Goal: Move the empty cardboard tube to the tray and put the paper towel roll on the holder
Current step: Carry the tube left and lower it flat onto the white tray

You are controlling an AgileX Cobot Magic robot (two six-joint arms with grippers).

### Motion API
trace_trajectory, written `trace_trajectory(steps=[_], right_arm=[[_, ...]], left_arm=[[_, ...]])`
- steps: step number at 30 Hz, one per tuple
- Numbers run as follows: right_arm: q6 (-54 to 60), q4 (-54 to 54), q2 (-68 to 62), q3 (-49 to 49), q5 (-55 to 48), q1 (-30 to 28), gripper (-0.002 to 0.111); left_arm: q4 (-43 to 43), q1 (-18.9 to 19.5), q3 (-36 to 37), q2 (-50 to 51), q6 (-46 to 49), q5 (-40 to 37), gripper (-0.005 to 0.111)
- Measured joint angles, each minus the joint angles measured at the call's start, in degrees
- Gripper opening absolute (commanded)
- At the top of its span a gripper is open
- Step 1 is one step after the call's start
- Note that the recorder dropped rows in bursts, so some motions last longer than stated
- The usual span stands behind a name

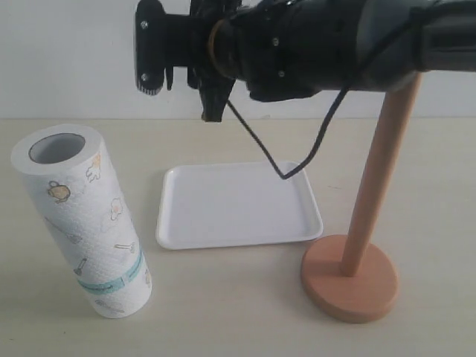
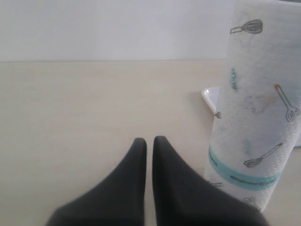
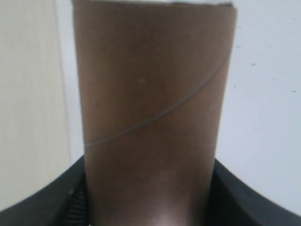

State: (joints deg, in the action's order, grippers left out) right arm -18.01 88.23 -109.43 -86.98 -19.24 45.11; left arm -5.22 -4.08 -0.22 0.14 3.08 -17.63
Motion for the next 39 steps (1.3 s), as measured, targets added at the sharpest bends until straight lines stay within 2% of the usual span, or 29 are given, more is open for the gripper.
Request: trace_trajectory(steps=[1, 2, 3, 4, 5, 6, 7, 8, 10, 15, 23, 39], right_arm=[[3.27, -4.17, -0.61, -0.45, -0.63, 0.39, 0.000], [11.91, -15.74, -2.46, -2.51, -3.75, 0.57, 0.000], [16.93, -21.81, -3.37, -3.90, -5.46, 0.57, 0.000], [28.28, -34.29, -4.88, -6.92, -10.31, 0.14, 0.000], [33.05, -39.43, -5.44, -8.28, -12.76, -0.10, 0.000], [44.94, -52.56, -6.68, -11.95, -18.31, -1.15, 0.000], [49.52, -57.54, -7.20, -13.49, -20.63, -1.71, 0.000], [59.32, -68.08, -8.29, -17.04, -26.41, -2.96, 0.000], [68.51, -75.97, -10.37, -21.03, -33.15, -4.28, 0.000], [73.67, -78.91, -16.68, -25.87, -39.99, -5.08, 0.000], [73.21, -80.20, -23.65, -27.90, -39.06, -5.08, 0.000], [71.36, -85.30, -26.75, -28.31, -37.99, -5.08, 0.002]], left_arm=[[0.00, 0.00, 0.00, 0.00, 0.00, 0.00, 0.005], [0.00, 0.00, 0.00, 0.00, 0.00, 0.00, 0.005], [0.00, 0.00, 0.00, 0.00, 0.00, 0.00, 0.005], [0.00, 0.00, 0.00, 0.00, 0.00, 0.00, 0.005], [0.00, 0.00, 0.00, 0.00, 0.00, 0.00, 0.005], [0.00, 0.00, 0.00, 0.00, 0.00, 0.00, 0.005], [0.00, 0.00, 0.00, 0.00, 0.00, 0.00, 0.005], [0.00, 0.00, 0.00, 0.00, 0.00, 0.00, 0.005], [0.00, 0.00, 0.00, 0.00, 0.00, 0.00, 0.005], [0.00, 0.00, 0.00, 0.00, 0.00, 0.00, 0.005], [0.00, 0.00, 0.00, 0.00, 0.00, 0.00, 0.005], [0.00, 0.00, 0.00, 0.00, 0.00, 0.00, 0.005]])
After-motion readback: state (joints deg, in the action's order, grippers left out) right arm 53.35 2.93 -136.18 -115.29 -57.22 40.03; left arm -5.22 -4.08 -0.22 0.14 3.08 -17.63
